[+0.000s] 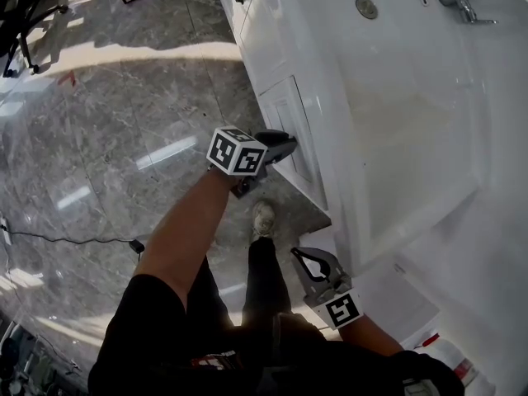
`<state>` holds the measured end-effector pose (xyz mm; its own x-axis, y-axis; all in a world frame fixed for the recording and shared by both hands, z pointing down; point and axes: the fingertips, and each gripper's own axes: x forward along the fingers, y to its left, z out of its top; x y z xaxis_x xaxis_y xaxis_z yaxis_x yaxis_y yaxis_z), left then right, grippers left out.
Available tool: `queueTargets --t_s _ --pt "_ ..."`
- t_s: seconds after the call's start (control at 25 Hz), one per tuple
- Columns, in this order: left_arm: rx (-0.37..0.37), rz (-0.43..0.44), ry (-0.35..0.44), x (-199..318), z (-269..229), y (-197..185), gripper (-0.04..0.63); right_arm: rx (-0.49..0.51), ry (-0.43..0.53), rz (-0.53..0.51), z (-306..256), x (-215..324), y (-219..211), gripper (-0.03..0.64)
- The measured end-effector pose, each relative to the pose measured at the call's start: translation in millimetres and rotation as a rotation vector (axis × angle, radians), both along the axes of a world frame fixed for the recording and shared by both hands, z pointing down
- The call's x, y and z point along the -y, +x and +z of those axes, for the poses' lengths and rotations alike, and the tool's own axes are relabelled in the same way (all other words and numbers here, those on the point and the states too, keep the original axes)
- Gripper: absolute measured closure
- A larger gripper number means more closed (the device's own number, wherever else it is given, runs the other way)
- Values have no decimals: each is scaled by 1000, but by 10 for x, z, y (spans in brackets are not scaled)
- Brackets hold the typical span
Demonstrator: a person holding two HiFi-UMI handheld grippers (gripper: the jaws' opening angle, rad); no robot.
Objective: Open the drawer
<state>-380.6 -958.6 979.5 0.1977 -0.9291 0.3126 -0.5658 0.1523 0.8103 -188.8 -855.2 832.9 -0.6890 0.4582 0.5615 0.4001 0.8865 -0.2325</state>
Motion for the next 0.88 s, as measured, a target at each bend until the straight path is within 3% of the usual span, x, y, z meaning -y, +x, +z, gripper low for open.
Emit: queueTargets --t_s 0.88 --pt "1 -4 -25 -553 12 22 476 56 7 -24 -225 -253 -226 621"
